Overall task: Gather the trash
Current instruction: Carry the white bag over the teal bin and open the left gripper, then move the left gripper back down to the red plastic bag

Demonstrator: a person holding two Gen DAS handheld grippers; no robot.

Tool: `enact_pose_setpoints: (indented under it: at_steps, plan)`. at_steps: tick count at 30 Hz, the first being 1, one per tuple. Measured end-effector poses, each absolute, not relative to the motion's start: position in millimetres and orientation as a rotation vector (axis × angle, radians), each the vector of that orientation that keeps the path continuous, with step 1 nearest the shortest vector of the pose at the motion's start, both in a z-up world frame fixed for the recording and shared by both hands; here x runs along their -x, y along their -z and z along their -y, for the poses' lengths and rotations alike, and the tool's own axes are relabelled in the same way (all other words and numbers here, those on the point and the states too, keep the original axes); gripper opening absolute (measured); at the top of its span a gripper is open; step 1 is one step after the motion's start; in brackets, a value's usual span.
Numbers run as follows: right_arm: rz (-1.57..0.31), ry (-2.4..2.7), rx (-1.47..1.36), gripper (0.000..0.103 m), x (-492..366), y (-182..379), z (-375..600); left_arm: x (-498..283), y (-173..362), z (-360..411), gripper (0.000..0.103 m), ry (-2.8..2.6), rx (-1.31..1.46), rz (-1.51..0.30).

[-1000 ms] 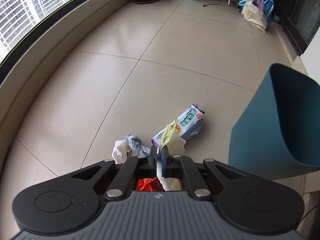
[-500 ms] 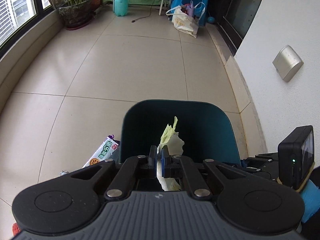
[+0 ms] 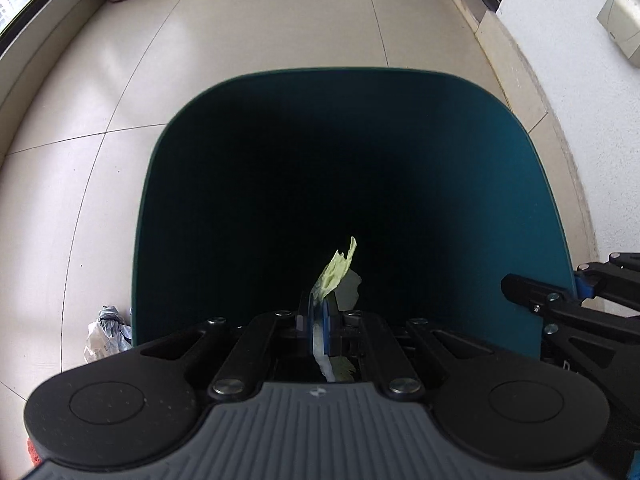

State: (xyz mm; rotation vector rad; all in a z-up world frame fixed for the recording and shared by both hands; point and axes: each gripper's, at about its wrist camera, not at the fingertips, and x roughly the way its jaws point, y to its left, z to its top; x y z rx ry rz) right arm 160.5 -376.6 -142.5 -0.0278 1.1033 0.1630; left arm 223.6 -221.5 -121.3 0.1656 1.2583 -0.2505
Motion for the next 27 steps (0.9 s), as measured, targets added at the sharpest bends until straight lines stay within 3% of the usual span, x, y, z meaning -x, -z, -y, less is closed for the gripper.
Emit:
enact_pose_setpoints:
  at_steps: [13,27]
  plan:
    - [-1.116,-0.157,0.020,0.013,-166.0,139.0,375.7,-206.6,132.9,218.2,0.004,0.275,-0.195,-1.253]
    - [-1.145,-0.147,0.017,0.012,-175.1,143.9,375.6,-188.8,99.3,170.2,0.007,0.283,-0.120,-1.151]
